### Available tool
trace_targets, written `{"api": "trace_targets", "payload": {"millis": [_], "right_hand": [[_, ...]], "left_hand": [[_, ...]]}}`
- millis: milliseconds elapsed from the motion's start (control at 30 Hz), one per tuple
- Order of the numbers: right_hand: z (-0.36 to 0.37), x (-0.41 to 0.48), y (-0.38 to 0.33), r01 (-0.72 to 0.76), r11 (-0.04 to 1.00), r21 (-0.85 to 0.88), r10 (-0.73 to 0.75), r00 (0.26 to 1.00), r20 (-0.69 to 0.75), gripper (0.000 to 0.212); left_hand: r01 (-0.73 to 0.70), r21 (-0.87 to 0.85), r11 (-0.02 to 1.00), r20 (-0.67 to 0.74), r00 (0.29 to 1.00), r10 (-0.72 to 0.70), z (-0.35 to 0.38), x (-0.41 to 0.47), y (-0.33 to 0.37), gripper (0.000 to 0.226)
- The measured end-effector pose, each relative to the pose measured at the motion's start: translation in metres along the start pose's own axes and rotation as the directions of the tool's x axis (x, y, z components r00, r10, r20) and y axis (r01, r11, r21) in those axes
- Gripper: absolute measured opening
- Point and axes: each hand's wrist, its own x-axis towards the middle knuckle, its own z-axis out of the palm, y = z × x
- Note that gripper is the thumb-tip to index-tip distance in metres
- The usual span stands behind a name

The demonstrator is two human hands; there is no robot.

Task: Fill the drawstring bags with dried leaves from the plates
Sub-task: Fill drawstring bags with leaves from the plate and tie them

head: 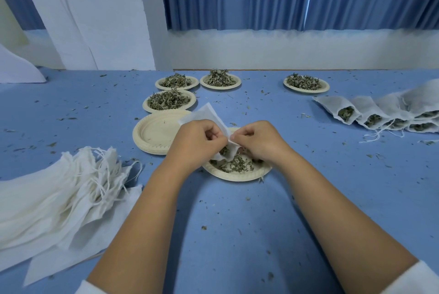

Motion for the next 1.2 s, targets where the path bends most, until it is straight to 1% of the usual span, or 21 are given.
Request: {"api": "trace_targets", "payload": {"millis": [67,133,167,233,267,300,367,433,500,533,633,700,733,767,833,933,1000,1033,1133,1200], "right_hand": [[-0.002,0.000,0.000,0.010,1.000,-0.028,-0.010,1.000,0.013,0.019],[-0.004,0.000,-0.002,0.006,1.000,-0.029,-0.006,1.000,-0.014,0.019],[-0.006,-0.001,-0.004,0.006,0.999,-0.037,-0.008,0.998,-0.057,0.019],[-0.012,-0.002,-0.008,0.057,0.996,-0.070,-0.069,0.980,-0.184,0.013],[-0.015,-0.004,-0.012,0.109,0.993,-0.041,-0.115,0.967,-0.226,0.010],[-0.018,-0.006,-0.016,0.168,0.986,0.013,-0.160,0.959,-0.235,0.008],[-0.020,-0.013,-0.025,0.277,0.955,0.104,-0.254,0.949,-0.189,0.004],[-0.016,-0.018,-0.030,0.326,0.938,0.115,-0.313,0.942,-0.118,0.006],[-0.007,-0.019,-0.028,0.323,0.945,0.055,-0.318,0.944,-0.083,0.007],[-0.002,-0.018,-0.026,0.320,0.947,0.013,-0.317,0.944,-0.093,0.008],[0.007,-0.013,-0.016,0.333,0.937,-0.107,-0.348,0.919,-0.187,0.011],[0.010,-0.011,-0.013,0.339,0.926,-0.168,-0.370,0.903,-0.218,0.006],[0.010,-0.010,-0.011,0.338,0.926,-0.170,-0.370,0.902,-0.221,0.004],[0.010,-0.009,-0.011,0.337,0.930,-0.147,-0.362,0.907,-0.214,0.004],[0.008,-0.008,-0.011,0.340,0.937,-0.086,-0.350,0.918,-0.185,0.010],[0.005,-0.010,-0.015,0.351,0.934,-0.058,-0.356,0.916,-0.186,0.020],[0.000,-0.010,-0.016,0.327,0.939,-0.106,-0.343,0.917,-0.203,0.029],[-0.003,-0.010,-0.016,0.301,0.942,-0.147,-0.325,0.927,-0.185,0.032],[-0.008,-0.011,-0.015,0.240,0.927,-0.289,-0.254,0.967,-0.014,0.034],[-0.005,-0.012,-0.015,0.233,0.900,-0.367,-0.225,0.972,0.066,0.033]], "left_hand": [[0.007,0.008,1.000,-0.010,1.000,-0.007,0.000,0.000,0.000,0.010],[0.018,0.008,1.000,-0.027,0.999,-0.018,0.000,0.001,0.000,0.010],[0.025,0.007,1.000,-0.042,0.999,-0.025,0.001,0.001,0.000,0.010],[0.048,-0.016,0.999,-0.088,0.995,-0.049,0.002,0.002,0.001,0.011],[0.067,-0.049,0.997,-0.116,0.991,-0.072,0.002,0.002,0.002,0.011],[0.089,-0.090,0.992,-0.145,0.984,-0.101,0.003,0.003,0.003,0.011],[0.121,-0.162,0.979,-0.206,0.966,-0.154,0.004,0.005,0.005,0.012],[0.130,-0.226,0.965,-0.257,0.948,-0.187,0.005,0.006,0.007,0.012],[0.116,-0.257,0.959,-0.287,0.939,-0.191,0.005,0.005,0.009,0.013],[0.101,-0.262,0.960,-0.287,0.941,-0.178,0.006,0.004,0.009,0.014],[0.054,-0.258,0.965,-0.248,0.961,-0.120,0.008,0.003,0.012,0.012],[0.042,-0.250,0.967,-0.228,0.968,-0.101,0.009,0.002,0.012,0.011],[0.042,-0.249,0.968,-0.223,0.970,-0.099,0.009,0.003,0.012,0.011],[0.044,-0.249,0.967,-0.222,0.970,-0.101,0.009,0.003,0.012,0.011],[0.051,-0.263,0.963,-0.224,0.968,-0.112,0.009,0.003,0.011,0.010],[0.062,-0.327,0.943,-0.242,0.959,-0.147,0.008,0.004,0.009,0.009],[0.076,-0.359,0.930,-0.268,0.946,-0.181,0.008,0.005,0.007,0.009],[0.081,-0.375,0.924,-0.282,0.939,-0.196,0.009,0.007,0.007,0.009],[0.067,-0.426,0.902,-0.327,0.918,-0.222,0.011,0.010,0.008,0.012],[0.036,-0.457,0.889,-0.351,0.911,-0.217,0.013,0.012,0.008,0.016]]}}
